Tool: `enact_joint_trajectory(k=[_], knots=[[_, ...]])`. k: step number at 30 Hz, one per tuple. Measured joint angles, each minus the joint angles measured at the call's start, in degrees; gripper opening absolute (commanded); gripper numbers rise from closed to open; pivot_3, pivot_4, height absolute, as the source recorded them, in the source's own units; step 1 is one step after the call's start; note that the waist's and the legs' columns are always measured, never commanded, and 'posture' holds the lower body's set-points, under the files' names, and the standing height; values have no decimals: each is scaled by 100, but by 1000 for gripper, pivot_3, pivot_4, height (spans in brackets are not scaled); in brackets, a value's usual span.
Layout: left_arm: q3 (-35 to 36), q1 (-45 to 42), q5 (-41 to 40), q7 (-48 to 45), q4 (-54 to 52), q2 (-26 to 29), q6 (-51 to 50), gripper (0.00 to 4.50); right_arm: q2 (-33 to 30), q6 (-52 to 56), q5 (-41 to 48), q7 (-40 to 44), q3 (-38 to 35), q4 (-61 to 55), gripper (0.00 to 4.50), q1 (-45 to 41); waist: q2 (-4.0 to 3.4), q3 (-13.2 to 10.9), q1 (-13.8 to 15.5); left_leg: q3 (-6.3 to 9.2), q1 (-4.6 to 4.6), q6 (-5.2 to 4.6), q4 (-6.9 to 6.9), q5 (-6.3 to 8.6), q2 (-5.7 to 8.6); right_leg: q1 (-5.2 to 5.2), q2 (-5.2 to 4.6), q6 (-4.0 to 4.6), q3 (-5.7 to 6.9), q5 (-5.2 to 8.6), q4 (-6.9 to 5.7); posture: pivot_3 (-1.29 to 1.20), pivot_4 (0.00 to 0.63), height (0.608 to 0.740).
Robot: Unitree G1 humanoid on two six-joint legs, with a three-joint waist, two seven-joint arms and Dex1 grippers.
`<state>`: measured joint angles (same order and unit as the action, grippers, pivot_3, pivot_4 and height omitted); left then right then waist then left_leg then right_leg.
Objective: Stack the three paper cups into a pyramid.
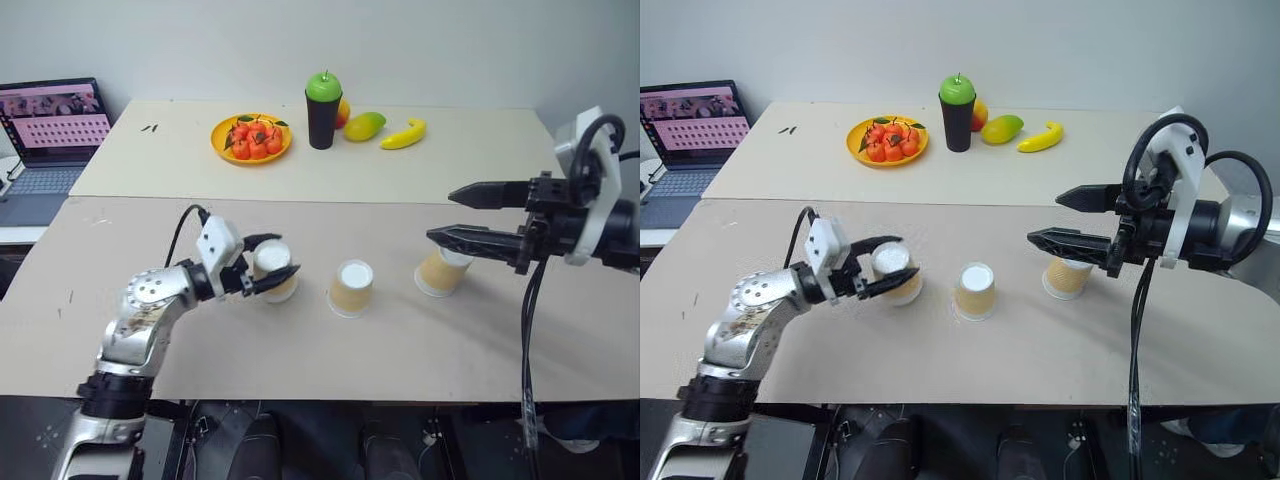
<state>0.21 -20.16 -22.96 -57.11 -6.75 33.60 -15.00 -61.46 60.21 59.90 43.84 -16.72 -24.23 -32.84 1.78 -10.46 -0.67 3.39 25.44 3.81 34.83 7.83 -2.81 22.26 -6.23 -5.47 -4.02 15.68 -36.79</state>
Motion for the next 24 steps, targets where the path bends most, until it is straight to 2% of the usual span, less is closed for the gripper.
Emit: enact_joint_trajectory(k=[4, 13, 24], knots=[[-178, -86, 16, -435, 116, 34, 98, 3433, 0, -18, -17, 51, 2, 0, 4500, 0, 0, 0, 7, 0, 3, 0, 1, 0, 0, 0, 0, 0, -2, 0, 3, 0, 150, 735], [-759, -592, 274, -630, 793, -572, 551, 3433, -50, 52, 44, -89, -136, -144, 4500, 88, 0, 0, -17, 0, 3, -2, -1, 0, 0, 2, 0, -1, -1, 1, -1, 0, 150, 735], [-834, -799, 477, -689, 1423, -895, 1034, 3433, -284, 301, 417, -352, -506, -354, 4500, 219, 0, 0, -14, 1, 3, -2, 0, 0, 0, 0, 1, -1, -2, 0, 0, 0, 150, 735]])
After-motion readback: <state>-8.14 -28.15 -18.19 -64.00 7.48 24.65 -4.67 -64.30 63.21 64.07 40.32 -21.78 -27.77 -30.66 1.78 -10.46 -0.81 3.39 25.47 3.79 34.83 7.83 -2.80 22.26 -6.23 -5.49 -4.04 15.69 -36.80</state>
